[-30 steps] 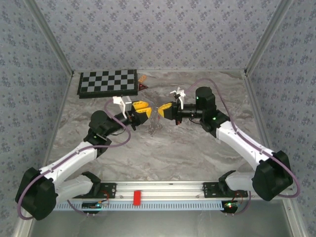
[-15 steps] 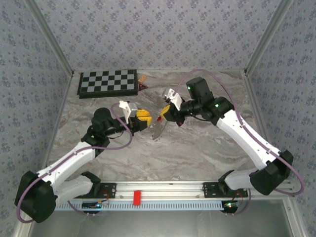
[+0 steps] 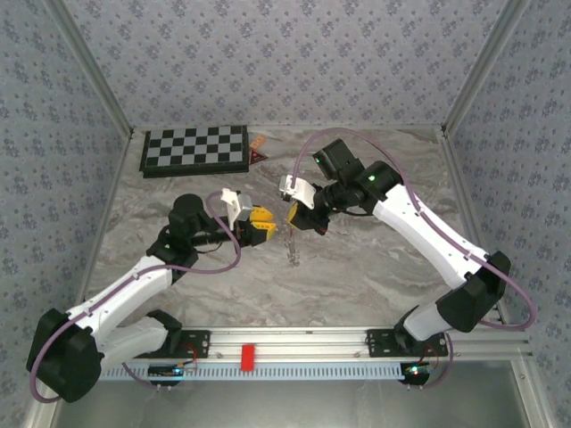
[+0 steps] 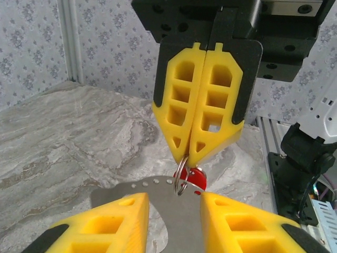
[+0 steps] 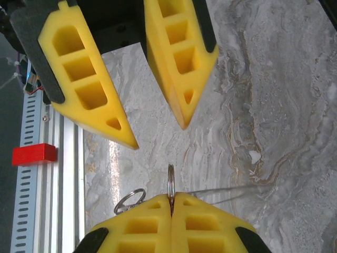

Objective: Put the keys on the keyring

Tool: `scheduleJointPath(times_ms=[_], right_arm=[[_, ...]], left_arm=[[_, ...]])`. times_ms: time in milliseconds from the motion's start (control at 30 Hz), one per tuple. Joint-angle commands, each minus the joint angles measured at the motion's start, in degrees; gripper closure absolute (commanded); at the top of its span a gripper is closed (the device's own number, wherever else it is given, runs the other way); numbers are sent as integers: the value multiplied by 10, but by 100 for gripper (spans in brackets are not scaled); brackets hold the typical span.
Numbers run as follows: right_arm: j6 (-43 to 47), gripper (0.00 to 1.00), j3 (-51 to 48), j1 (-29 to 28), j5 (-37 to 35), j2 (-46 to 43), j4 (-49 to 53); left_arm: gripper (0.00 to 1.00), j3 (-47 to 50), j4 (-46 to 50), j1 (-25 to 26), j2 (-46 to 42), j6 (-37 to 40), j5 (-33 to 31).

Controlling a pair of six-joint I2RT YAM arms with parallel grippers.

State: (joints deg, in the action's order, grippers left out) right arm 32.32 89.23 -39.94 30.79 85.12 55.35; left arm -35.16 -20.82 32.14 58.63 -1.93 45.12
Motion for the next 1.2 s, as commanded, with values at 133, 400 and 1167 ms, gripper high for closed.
scheduleJointPath(times_ms=[133, 400, 1167], right_arm=[[24, 100, 36, -15, -6, 19, 36], [26, 100, 40, -20, -4, 22, 30], [25, 100, 44, -42, -5, 32, 35]], left_arm=[[69, -35, 10, -3, 18, 17, 41], [70, -41, 28, 0, 25, 30, 53], [85, -51, 52, 9, 37, 45, 60]])
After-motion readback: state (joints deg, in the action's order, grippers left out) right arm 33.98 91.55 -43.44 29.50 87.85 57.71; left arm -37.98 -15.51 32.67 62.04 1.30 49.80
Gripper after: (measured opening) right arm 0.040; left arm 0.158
